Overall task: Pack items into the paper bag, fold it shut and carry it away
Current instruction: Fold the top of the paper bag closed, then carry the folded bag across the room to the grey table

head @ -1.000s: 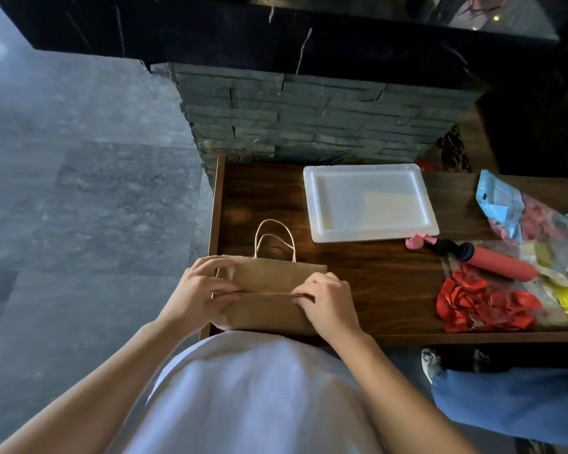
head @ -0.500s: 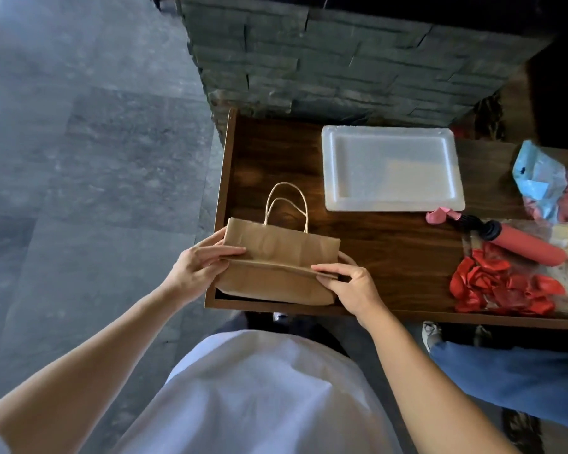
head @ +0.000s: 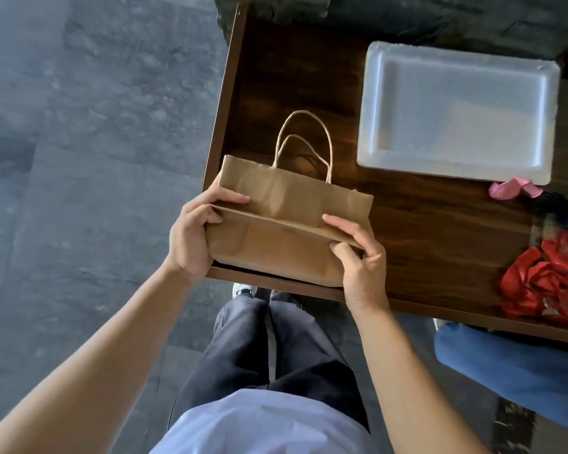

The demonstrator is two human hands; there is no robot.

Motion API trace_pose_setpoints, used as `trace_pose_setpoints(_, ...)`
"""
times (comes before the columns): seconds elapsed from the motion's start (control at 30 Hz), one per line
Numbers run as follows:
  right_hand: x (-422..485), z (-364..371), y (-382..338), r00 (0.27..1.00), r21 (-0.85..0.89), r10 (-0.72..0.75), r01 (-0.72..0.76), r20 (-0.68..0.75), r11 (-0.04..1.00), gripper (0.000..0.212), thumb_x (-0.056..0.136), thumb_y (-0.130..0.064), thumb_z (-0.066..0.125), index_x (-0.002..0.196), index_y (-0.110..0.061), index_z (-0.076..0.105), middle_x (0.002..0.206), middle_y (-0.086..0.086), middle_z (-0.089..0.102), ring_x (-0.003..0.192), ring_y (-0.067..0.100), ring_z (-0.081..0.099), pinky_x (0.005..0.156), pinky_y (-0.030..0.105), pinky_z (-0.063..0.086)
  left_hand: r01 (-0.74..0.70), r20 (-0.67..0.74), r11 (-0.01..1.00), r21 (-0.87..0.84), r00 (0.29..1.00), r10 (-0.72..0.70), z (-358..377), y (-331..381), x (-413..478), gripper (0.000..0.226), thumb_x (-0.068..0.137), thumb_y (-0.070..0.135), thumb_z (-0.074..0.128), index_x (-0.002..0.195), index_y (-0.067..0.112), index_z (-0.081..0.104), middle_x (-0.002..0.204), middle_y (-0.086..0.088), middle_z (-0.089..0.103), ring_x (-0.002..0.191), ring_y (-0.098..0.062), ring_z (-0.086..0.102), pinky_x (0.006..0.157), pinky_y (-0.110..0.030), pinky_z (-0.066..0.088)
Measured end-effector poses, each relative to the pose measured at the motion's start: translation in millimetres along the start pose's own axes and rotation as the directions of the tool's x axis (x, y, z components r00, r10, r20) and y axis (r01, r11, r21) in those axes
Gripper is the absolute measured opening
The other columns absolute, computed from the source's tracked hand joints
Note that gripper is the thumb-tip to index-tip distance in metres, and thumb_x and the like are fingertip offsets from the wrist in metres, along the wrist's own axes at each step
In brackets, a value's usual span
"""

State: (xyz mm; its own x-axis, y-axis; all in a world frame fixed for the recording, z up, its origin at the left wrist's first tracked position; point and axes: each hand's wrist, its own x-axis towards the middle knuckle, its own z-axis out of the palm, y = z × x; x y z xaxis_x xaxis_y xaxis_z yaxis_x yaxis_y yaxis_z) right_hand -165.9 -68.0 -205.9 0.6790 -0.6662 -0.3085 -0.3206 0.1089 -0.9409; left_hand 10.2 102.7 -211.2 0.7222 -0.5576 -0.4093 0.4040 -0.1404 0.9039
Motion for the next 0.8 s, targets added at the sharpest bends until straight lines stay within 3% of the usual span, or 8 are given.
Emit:
trace_pose_setpoints(0.17, -5, 0, -21, 0.997, 0.078, 0.066, -0.063, -0.03, 0.995, 0.031, 0.077, -0.009, 0.054, 0.088, -0.031, 0.073, 0.095, -0.012, 0.07, 0.094, 0.018, 0.062, 0.084, 0.06, 0.05, 0.057, -0.038, 0.977, -0.206, 0.997, -0.066, 10, 6, -12, 0.034, 0.072, 0.008, 0.036, 0.073, 0.012, 0.069, 0.086, -0.003, 0.066, 0.088, -0.021, 0.051, 0.071, -0.03, 0.042)
trace_pose_setpoints(0.33, -14, 6, -80, 0.998, -0.002, -0.062, 0.062, 0.0, 0.998, 0.015, 0.076, -0.019, 0.06, 0.077, -0.03, 0.069, 0.087, 0.0, 0.068, 0.096, 0.041, 0.058, 0.081, 0.061, 0.049, 0.017, 0.001, 0.919, -0.395, 1.0, -0.018, 0, 37, -35, 0.028, 0.074, 0.011, 0.036, 0.072, 0.013, 0.064, 0.087, -0.004, 0.063, 0.084, -0.021, 0.053, 0.065, -0.031, 0.045)
trace_pose_setpoints(0.53, -63, 107, -150, 0.976, -0.055, -0.173, 0.181, 0.131, 0.982, 0.008, 0.076, -0.028, 0.06, 0.074, -0.025, 0.067, 0.086, -0.005, 0.068, 0.092, 0.023, 0.059, 0.067, 0.043, 0.053, -0.227, -0.159, 0.892, -0.392, 0.971, 0.177, -107, 93, -119, 0.027, 0.074, 0.006, 0.039, 0.069, 0.016, 0.063, 0.086, -0.001, 0.061, 0.077, -0.015, 0.053, 0.06, -0.027, 0.041)
trace_pose_setpoints(0.6, -97, 170, -162, 0.957, -0.017, -0.194, 0.203, 0.217, 0.979, 0.008, 0.074, -0.026, 0.062, 0.07, -0.024, 0.068, 0.083, -0.002, 0.068, 0.088, 0.026, 0.059, 0.065, 0.042, 0.052, -0.333, -0.279, 0.88, -0.338, 0.929, 0.245, -169, 103, -170, 0.029, 0.072, 0.003, 0.039, 0.067, 0.017, 0.064, 0.097, -0.012, 0.058, 0.082, -0.018, 0.053, 0.063, -0.027, 0.038)
trace_pose_setpoints(0.67, -133, 235, -171, 0.926, 0.032, -0.21, 0.211, 0.315, 0.977, 0.011, 0.07, -0.018, 0.062, 0.065, -0.023, 0.07, 0.072, -0.001, 0.066, 0.079, 0.028, 0.056, 0.068, 0.041, 0.045, -0.418, -0.418, 0.871, -0.259, 0.861, 0.289, -230, 107, -226, 0.032, 0.071, 0.001, 0.037, 0.065, 0.016, 0.065, 0.113, -0.037, 0.045, 0.09, -0.033, 0.05, 0.068, -0.028, 0.036)
trace_pose_setpoints(0.73, -181, 311, -180, 0.858, 0.054, -0.249, 0.252, 0.449, 0.966, 0.016, 0.069, -0.013, 0.06, 0.061, -0.023, 0.071, 0.064, -0.006, 0.065, 0.074, 0.023, 0.054, 0.069, 0.037, 0.041, -0.495, -0.567, 0.851, -0.177, 0.757, 0.323, -294, 106, -296, 0.031, 0.068, 0.0, 0.037, 0.061, 0.015, 0.063, 0.114, -0.038, 0.042, 0.09, -0.04, 0.048, 0.069, -0.028, 0.033)
trace_pose_setpoints(0.8, -236, 384, -187, 0.768, 0.083, -0.272, 0.276, 0.58, 0.957, 0.018, 0.068, -0.01, 0.06, 0.057, -0.022, 0.068, 0.059, -0.011, 0.064, 0.066, 0.013, 0.052, 0.062, 0.027, 0.039, -0.554, -0.693, 0.826, -0.101, 0.635, 0.342, -349, 96, -372, 0.03, 0.066, 0.0, 0.038, 0.056, 0.016, 0.061, 0.097, -0.024, 0.052, 0.088, -0.024, 0.05, 0.07, -0.031, 0.031)
